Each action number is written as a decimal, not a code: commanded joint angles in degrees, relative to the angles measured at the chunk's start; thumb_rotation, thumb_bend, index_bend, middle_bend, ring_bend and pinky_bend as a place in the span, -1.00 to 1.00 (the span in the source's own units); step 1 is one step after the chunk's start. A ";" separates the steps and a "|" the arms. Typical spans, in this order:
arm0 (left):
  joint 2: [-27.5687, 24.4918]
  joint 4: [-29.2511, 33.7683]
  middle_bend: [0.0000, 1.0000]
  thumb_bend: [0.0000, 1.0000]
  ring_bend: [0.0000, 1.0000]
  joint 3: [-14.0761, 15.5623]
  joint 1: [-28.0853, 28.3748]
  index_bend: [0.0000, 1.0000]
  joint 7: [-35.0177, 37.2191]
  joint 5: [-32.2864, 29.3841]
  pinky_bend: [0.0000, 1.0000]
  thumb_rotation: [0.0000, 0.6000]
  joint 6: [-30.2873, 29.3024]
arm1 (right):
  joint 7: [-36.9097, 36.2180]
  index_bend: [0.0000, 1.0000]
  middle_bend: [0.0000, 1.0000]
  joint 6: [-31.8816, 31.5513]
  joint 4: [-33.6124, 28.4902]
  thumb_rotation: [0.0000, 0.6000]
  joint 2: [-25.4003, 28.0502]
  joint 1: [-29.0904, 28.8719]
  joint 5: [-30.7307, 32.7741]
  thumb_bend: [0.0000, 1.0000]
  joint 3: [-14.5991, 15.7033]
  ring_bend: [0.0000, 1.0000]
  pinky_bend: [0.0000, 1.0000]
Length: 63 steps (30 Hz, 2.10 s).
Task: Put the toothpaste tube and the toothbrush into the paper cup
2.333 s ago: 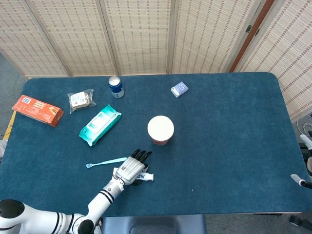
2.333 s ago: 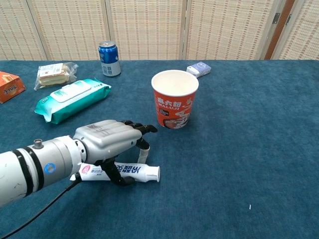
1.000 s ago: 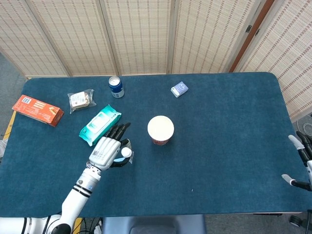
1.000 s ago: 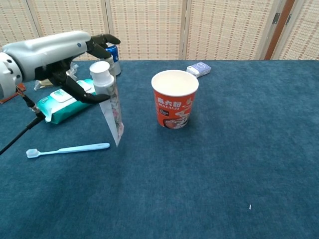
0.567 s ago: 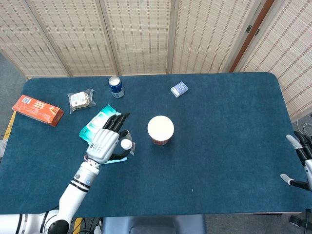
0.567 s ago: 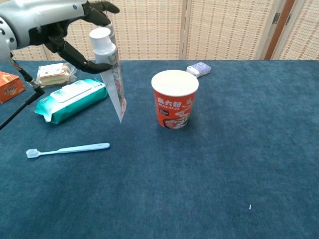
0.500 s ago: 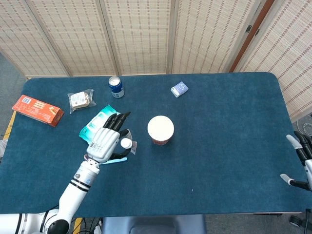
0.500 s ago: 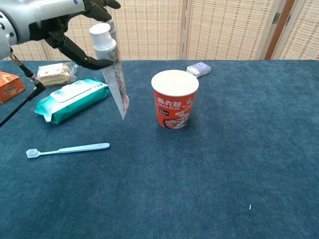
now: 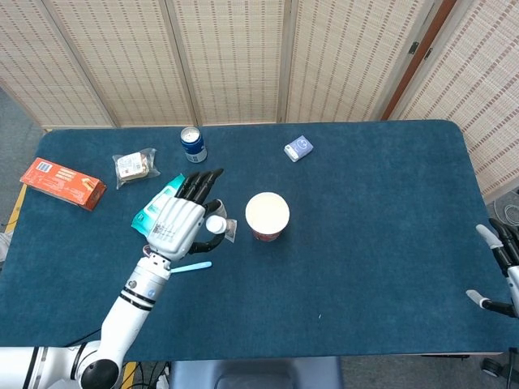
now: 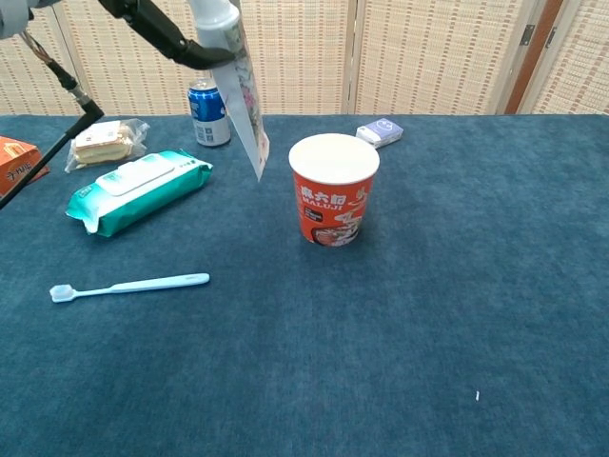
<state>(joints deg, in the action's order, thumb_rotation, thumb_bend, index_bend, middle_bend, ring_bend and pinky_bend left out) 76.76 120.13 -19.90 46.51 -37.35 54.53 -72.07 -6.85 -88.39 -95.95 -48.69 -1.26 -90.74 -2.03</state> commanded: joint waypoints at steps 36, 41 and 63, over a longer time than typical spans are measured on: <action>11.46 -14.93 -1.00 -0.20 -1.00 -5.66 11.50 0.33 8.91 -8.07 -1.00 1.00 3.60 | -0.77 -0.86 -1.00 1.35 0.68 1.00 -0.15 -0.38 0.47 -1.00 0.46 -1.00 -0.91; 12.61 -17.72 -1.00 -0.20 -1.00 -5.38 12.16 0.33 10.25 -8.58 -1.00 1.00 4.67 | -0.78 -0.86 -1.00 1.19 0.75 1.00 -0.18 -0.16 0.60 -1.00 0.56 -1.00 -0.91; 16.61 -26.39 -1.00 -0.20 -1.00 -3.36 13.92 0.34 12.47 -9.71 -1.00 1.00 7.97 | -1.66 -0.86 -1.00 0.84 1.11 1.00 0.01 0.14 0.44 -1.00 0.73 -1.00 -0.91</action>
<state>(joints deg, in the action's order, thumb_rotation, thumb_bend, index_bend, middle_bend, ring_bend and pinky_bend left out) 93.24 93.91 -23.36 60.42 -24.97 44.85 -64.20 -8.51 -87.54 -94.85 -48.68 -1.11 -90.30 -1.30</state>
